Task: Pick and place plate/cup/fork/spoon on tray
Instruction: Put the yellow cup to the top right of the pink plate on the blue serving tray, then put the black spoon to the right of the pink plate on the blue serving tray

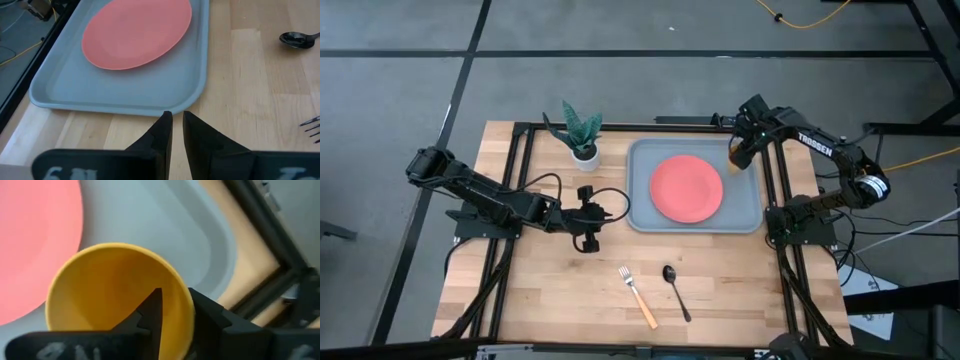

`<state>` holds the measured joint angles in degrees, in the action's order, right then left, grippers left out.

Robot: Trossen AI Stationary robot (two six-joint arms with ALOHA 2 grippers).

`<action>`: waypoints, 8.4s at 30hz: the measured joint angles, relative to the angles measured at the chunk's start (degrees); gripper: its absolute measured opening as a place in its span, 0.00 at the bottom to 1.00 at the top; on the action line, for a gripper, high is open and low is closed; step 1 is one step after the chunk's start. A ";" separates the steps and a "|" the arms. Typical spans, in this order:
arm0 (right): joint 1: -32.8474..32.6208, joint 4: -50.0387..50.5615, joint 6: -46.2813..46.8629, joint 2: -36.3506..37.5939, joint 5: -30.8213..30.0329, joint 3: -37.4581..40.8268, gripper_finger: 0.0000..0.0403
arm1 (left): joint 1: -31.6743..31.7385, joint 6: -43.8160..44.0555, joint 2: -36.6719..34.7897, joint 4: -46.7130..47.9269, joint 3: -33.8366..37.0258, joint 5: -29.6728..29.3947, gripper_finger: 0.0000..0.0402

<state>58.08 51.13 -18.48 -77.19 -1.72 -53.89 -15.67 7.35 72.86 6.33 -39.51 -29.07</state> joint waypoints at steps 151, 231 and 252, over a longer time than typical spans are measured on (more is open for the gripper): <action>-89.01 -8.77 95.19 -30.93 -8.69 -26.77 0.22 | -1.70 0.15 -0.02 -7.43 -0.02 0.46 0.10; -91.59 5.36 97.75 -41.14 -10.53 -32.62 0.01 | -1.73 0.00 -0.02 -7.22 -0.02 1.96 0.10; -80.23 24.20 112.58 -8.13 -22.08 -5.44 0.00 | -1.74 0.04 -0.02 -7.24 -0.02 1.93 0.10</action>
<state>-22.15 75.33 94.10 -85.32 -23.80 -59.33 -17.41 7.40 72.84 -0.91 -39.53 -27.14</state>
